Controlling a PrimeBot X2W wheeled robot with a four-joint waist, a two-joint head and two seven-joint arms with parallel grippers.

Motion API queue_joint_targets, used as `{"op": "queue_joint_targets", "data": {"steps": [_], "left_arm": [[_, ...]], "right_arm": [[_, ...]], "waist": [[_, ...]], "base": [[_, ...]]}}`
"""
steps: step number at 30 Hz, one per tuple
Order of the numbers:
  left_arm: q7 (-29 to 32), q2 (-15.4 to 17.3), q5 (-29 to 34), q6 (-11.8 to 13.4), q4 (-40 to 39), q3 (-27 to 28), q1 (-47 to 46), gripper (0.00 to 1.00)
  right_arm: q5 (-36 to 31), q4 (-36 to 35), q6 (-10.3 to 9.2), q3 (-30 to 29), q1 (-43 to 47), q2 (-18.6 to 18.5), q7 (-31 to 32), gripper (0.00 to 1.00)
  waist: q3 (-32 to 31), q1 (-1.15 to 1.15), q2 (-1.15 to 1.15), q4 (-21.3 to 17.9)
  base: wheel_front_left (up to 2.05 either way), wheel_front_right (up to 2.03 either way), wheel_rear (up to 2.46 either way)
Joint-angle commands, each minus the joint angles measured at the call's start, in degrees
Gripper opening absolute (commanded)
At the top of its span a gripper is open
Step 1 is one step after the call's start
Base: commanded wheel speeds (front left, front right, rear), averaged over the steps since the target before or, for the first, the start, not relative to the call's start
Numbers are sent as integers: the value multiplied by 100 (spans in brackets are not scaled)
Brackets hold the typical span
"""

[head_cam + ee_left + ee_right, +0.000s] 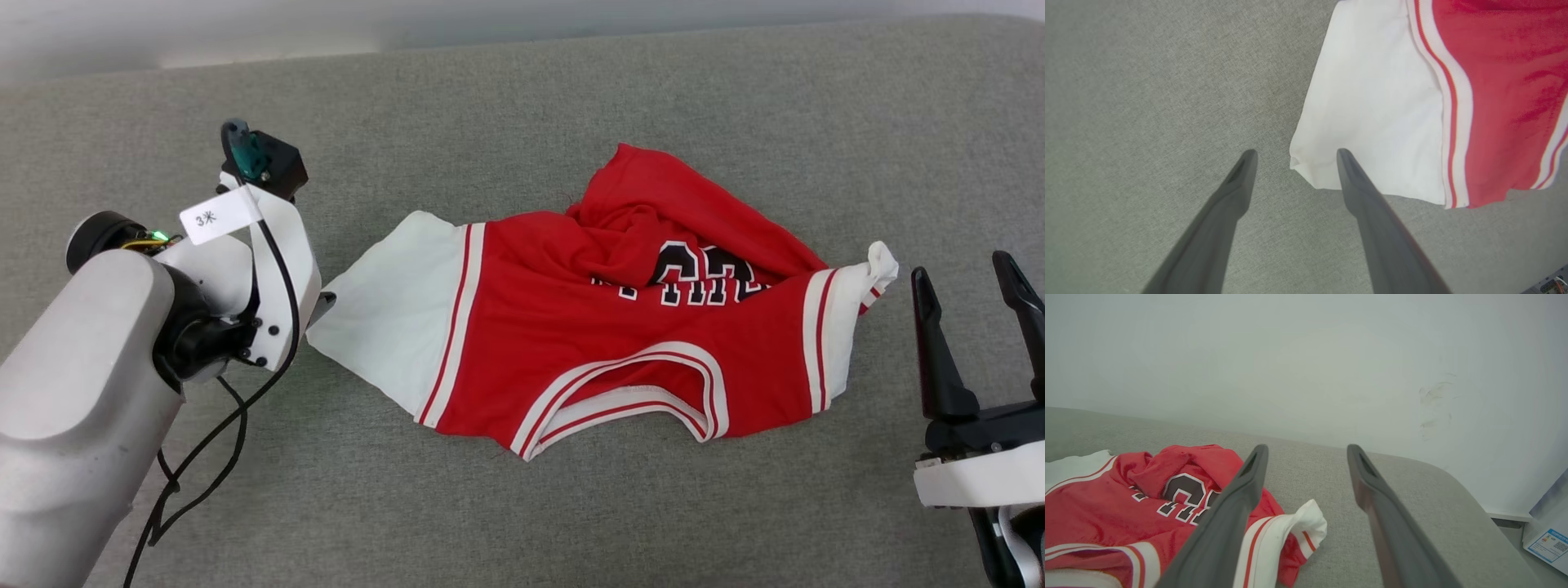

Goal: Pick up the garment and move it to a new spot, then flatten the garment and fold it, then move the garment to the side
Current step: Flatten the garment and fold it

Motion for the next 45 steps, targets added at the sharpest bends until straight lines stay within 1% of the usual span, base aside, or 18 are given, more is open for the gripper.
{"op": "queue_joint_targets", "data": {"steps": [1,8,9,11,14,17,20,22,23,25,26,27,28,32,34,37,42,45], "left_arm": [[147,34,-90,1,150,-143,-109,100],[459,107,-271,1,758,-745,-91,100],[465,104,-320,1,805,-839,-40,97],[386,101,-415,1,876,-946,9,0],[115,189,-516,0,852,-1003,14,0],[-202,323,-576,1,767,-1006,-26,0],[-508,400,-658,1,676,-975,-8,0],[-671,444,-720,1,594,-953,27,0],[-671,444,-720,1,594,-953,27,0],[-800,509,-744,1,506,-933,80,0],[-878,555,-744,1,418,-949,107,0],[-878,555,-744,1,418,-949,107,0],[-950,559,-700,0,302,-965,113,0],[-1032,519,-671,15,153,-979,83,0],[-1054,478,-643,25,89,-996,17,0],[-1092,430,-593,40,33,-1013,-79,0],[-1137,333,-535,29,-27,-1035,-225,0],[-1190,285,-477,26,-51,-1052,-339,0]], "right_arm": [[-30,3,-4,37,-143,35,-33,100],[-39,151,-4,240,-366,-48,-62,100],[-18,175,-4,249,-393,-73,-54,100],[3,176,-4,240,-451,-146,-25,100],[88,112,-4,258,-556,-312,94,100],[198,-15,-4,368,-676,-604,394,100],[515,-137,-4,596,-772,-980,966,100],[760,-213,-4,855,-849,-1395,1559,100],[760,-213,-4,855,-849,-1395,1559,100],[1161,-271,-3,1234,-923,-1834,2282,100],[1634,-336,-3,1546,-1060,-2266,3011,100],[1634,-336,-3,1546,-1060,-2266,3011,100],[2117,-354,-4,1832,-1192,-2630,3801,100],[2882,-298,-4,2366,-1537,-3146,5201,100],[3144,-196,-4,2561,-1721,-3219,5678,100],[3281,29,-4,2895,-2011,-3231,6125,100],[3288,472,-4,3324,-2378,-3055,6314,100],[3280,869,-4,3588,-2609,-2903,6229,100]], "waist": [[143,0,0,-104],[351,0,0,-275],[352,0,0,-290],[331,0,0,-304],[228,0,0,-300],[81,0,0,-257],[-59,0,0,-198],[-143,0,0,-144],[-143,0,0,-144],[-206,0,0,-105],[-244,0,0,-68],[-244,0,0,-68],[-257,0,0,-23],[-220,0,0,68],[-170,0,0,121],[-70,0,0,206],[116,0,0,323],[280,0,0,411]], "base": [[0,0,0],[0,0,0],[0,0,0],[0,0,0],[0,0,0],[0,0,0],[0,0,0],[0,0,0],[0,0,0],[0,0,0],[0,0,0],[0,0,0],[0,0,0],[0,0,0],[0,0,0],[0,0,0],[0,0,0],[0,0,0]]}}
